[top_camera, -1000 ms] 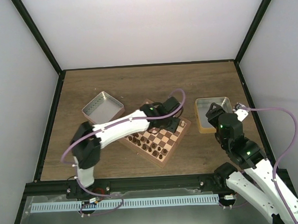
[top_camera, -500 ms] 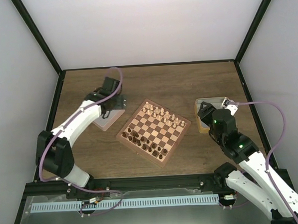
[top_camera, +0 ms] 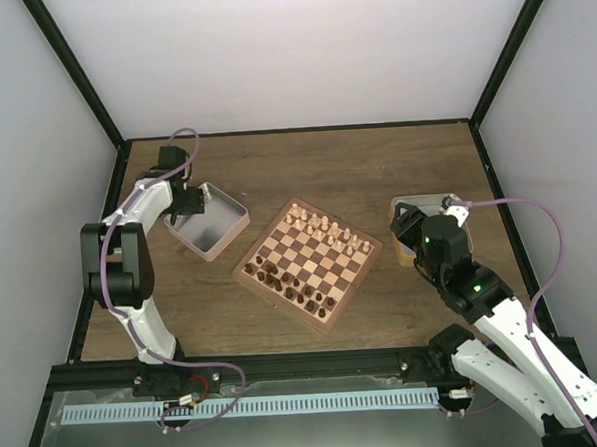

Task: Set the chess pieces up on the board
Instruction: Adjust the storage box at the center of the board.

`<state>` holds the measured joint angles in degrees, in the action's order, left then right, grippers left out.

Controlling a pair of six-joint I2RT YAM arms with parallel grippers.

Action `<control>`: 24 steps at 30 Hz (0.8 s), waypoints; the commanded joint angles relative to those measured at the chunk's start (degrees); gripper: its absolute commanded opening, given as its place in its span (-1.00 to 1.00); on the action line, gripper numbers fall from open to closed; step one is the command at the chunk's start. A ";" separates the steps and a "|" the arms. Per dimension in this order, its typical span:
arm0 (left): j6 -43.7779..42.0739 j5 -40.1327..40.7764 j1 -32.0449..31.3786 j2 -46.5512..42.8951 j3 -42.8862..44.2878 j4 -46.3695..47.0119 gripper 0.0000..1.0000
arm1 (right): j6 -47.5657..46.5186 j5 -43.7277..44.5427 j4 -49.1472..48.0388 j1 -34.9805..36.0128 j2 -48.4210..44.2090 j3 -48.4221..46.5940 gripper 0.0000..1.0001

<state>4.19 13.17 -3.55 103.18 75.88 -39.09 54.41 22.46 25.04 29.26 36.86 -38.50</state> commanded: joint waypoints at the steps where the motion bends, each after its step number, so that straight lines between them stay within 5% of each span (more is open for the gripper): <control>1: -1.02 -1.41 2.51 3.16 5.90 -0.46 0.81 | -0.94 -0.19 -1.33 -0.43 0.37 -0.98 0.37; 13: 0.22 -10.41 6.28 11.66 9.16 -2.99 0.30 | -1.09 -0.53 -2.16 -0.43 0.27 -0.65 0.37; 19: 1.83 -8.08 7.05 11.91 8.24 -3.85 -0.34 | -0.81 -1.20 -2.20 -0.43 0.25 -0.43 0.37; 24: 4.21 -6.54 7.07 8.64 4.16 -3.26 -0.57 | -1.05 -1.51 -2.72 -0.43 0.05 -0.09 0.37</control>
<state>5.74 5.43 3.05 114.59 83.11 -41.74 53.80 20.99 23.79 29.26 37.54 -38.50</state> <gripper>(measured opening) 0.247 0.685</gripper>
